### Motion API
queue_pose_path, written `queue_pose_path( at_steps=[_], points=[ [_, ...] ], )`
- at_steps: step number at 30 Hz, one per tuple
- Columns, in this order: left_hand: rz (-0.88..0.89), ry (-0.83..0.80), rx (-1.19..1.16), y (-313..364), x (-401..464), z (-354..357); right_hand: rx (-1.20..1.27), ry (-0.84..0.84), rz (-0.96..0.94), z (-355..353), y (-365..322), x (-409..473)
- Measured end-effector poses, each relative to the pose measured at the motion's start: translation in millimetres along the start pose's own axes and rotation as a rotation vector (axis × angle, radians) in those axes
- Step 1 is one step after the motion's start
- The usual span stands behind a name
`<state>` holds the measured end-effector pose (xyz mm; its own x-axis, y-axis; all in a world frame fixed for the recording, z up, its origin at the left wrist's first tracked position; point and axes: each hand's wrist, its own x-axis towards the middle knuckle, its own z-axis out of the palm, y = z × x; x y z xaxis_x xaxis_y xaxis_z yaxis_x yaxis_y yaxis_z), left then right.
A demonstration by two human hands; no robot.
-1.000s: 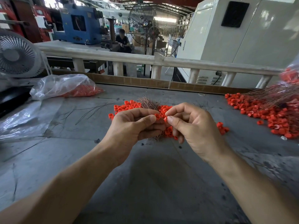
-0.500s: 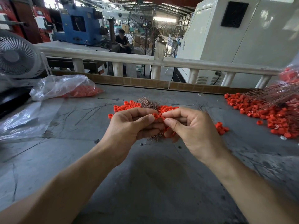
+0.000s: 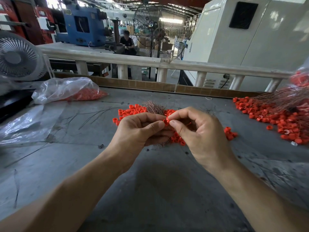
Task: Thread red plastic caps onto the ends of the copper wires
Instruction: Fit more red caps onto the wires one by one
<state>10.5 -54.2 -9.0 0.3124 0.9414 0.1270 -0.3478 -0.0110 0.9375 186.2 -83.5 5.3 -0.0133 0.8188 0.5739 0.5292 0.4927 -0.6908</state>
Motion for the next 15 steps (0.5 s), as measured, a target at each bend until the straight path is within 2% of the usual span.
queue_pose_path(
  at_steps=[8,15],
  points=[
    [0.034,-0.015,0.034,-0.2,-0.1,1.1,-0.097,-0.011,-0.075,1.1,-1.4,0.7],
    [0.119,0.011,0.165,-0.8,-1.2,2.8,-0.14,0.03,-0.118,3.0,-3.7,-0.2]
  ],
)
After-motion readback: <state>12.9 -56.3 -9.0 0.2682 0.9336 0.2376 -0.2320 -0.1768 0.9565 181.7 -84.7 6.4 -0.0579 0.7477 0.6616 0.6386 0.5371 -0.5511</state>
